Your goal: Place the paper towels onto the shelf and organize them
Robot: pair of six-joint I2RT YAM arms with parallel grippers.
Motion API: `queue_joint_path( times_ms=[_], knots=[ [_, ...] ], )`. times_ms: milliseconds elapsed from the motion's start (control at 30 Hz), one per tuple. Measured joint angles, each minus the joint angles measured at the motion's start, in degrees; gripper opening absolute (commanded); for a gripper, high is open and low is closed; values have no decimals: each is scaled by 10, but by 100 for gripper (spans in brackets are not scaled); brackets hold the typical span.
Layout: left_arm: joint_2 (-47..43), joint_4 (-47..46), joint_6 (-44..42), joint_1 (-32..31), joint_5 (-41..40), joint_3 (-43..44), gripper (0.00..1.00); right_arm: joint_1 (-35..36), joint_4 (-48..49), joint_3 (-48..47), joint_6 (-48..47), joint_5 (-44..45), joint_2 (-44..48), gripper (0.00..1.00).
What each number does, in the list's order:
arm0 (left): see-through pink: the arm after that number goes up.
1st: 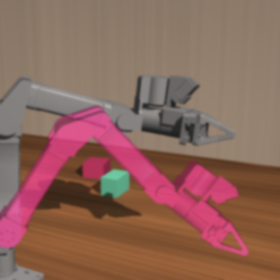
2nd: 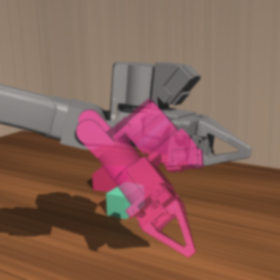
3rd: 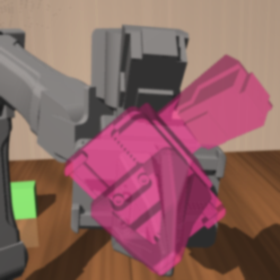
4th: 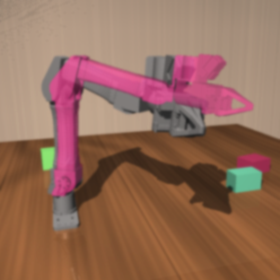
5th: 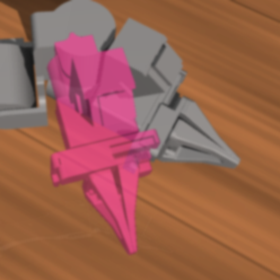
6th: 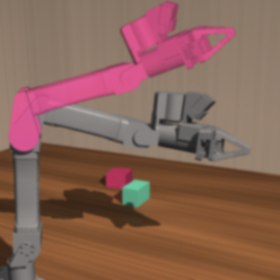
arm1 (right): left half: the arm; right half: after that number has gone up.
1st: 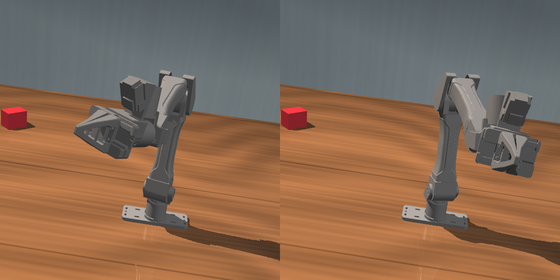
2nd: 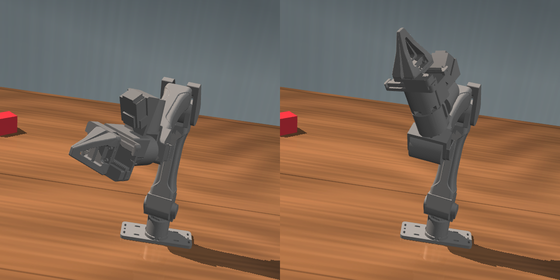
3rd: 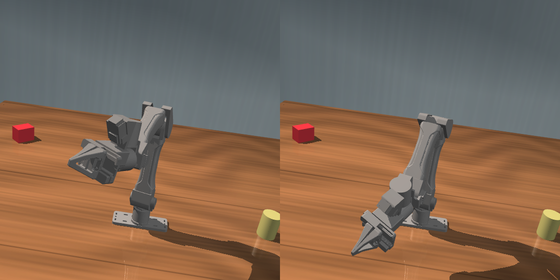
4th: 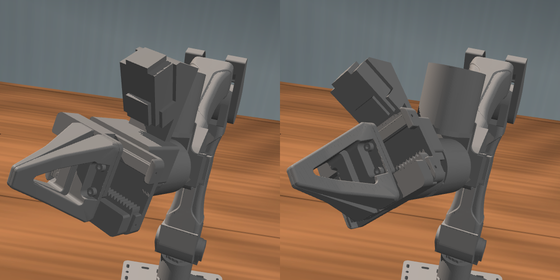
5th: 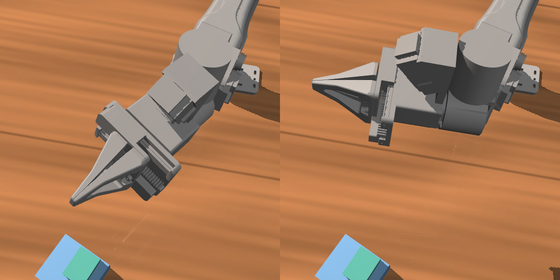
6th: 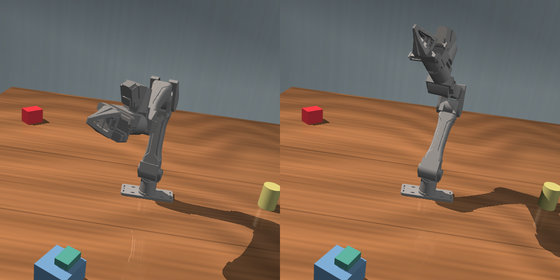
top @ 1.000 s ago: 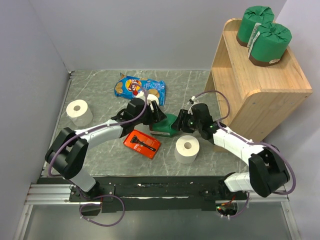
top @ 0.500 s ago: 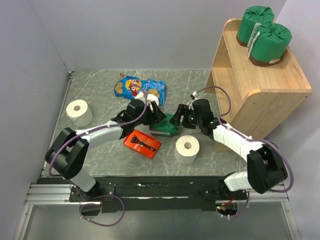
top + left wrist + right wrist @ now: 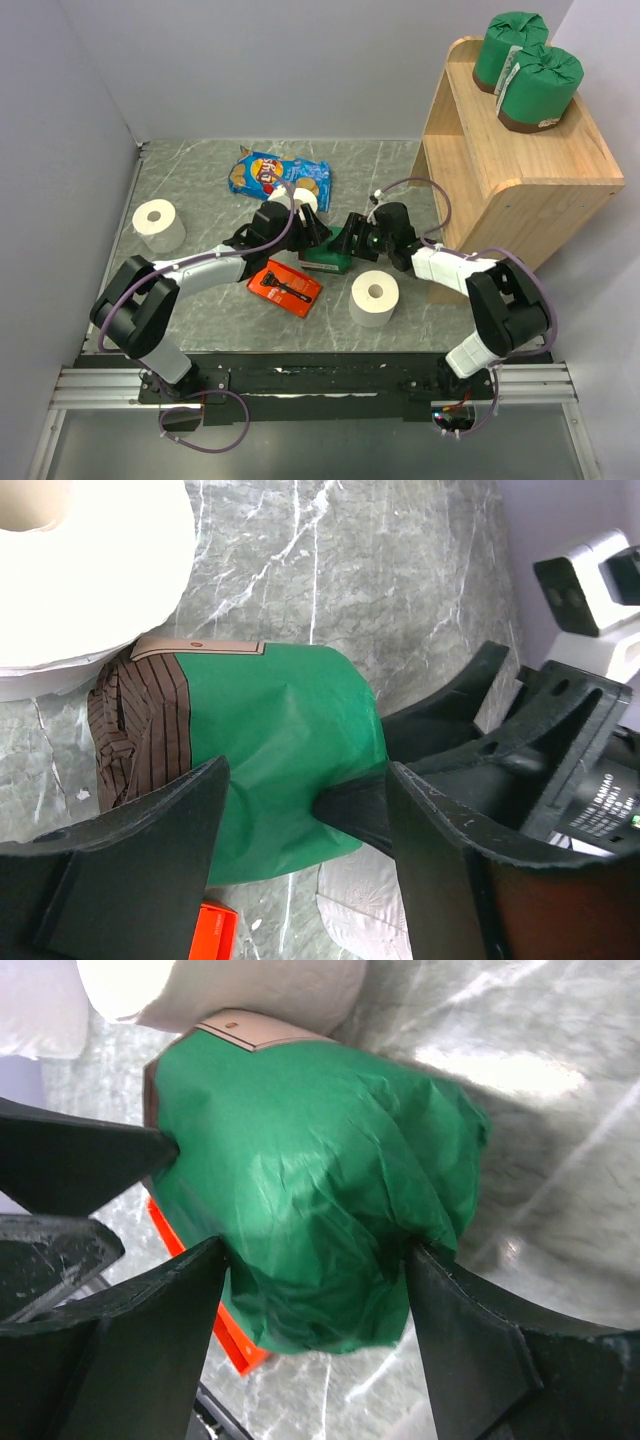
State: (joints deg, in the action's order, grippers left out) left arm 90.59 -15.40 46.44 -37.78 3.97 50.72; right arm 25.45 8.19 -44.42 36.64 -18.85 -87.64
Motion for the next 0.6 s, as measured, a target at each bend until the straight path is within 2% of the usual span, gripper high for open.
queue_joint_path(
  times_ms=[467, 600],
  knots=[
    [-1, -15, 10, -2, -11, -12, 70, -9, 170, 58, 44, -64, -38, 64],
    [-1, -20, 13, -2, -11, -15, 70, -14, 214, 75, 50, -81, -44, 48]
  ],
)
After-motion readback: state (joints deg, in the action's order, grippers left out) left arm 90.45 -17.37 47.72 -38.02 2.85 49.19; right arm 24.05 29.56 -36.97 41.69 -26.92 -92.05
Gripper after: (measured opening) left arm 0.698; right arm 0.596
